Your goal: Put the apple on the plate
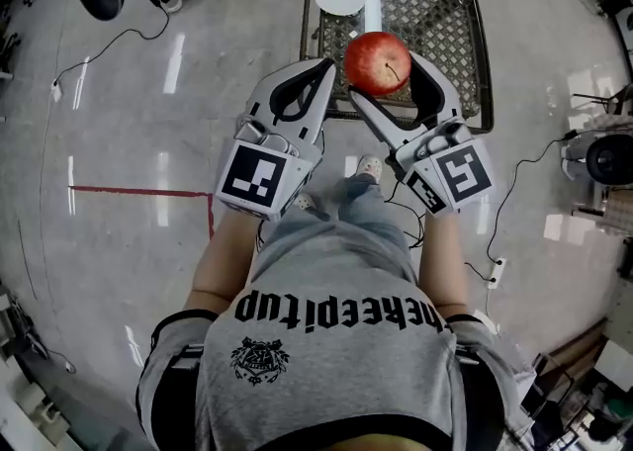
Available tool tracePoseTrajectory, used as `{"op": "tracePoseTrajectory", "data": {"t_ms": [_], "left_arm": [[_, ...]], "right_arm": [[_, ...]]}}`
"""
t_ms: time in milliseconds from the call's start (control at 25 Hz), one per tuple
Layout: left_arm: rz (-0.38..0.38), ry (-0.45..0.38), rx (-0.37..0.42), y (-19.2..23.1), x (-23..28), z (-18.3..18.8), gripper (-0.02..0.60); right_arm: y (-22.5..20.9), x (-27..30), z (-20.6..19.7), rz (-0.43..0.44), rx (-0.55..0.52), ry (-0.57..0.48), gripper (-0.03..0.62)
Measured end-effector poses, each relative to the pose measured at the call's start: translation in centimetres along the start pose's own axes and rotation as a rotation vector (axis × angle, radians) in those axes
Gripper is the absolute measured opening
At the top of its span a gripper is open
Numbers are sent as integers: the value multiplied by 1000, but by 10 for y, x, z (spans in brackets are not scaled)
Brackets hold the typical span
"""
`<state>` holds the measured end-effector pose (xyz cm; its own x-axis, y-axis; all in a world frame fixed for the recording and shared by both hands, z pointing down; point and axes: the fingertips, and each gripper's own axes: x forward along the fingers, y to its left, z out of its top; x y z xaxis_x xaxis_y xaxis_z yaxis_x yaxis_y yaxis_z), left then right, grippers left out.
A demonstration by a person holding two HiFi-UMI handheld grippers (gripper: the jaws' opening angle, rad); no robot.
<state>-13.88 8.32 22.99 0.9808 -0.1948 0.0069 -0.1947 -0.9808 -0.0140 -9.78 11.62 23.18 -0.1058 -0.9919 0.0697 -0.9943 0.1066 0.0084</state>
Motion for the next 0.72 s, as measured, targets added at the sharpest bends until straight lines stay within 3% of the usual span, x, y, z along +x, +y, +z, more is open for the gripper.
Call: {"op": "tracePoseTrajectory", "data": {"t_ms": [280,480,720], "left_arm": [[57,-17,13,1,51,8,26],[99,42,10,-7,87,2,26],[192,-53,20,1,117,14,26]], "right_arm": [[-50,10,4,69,-2,-12,357],[-92,12,4,116,7,-18,357],[-122,16,3,186,6,-16,357]]}}
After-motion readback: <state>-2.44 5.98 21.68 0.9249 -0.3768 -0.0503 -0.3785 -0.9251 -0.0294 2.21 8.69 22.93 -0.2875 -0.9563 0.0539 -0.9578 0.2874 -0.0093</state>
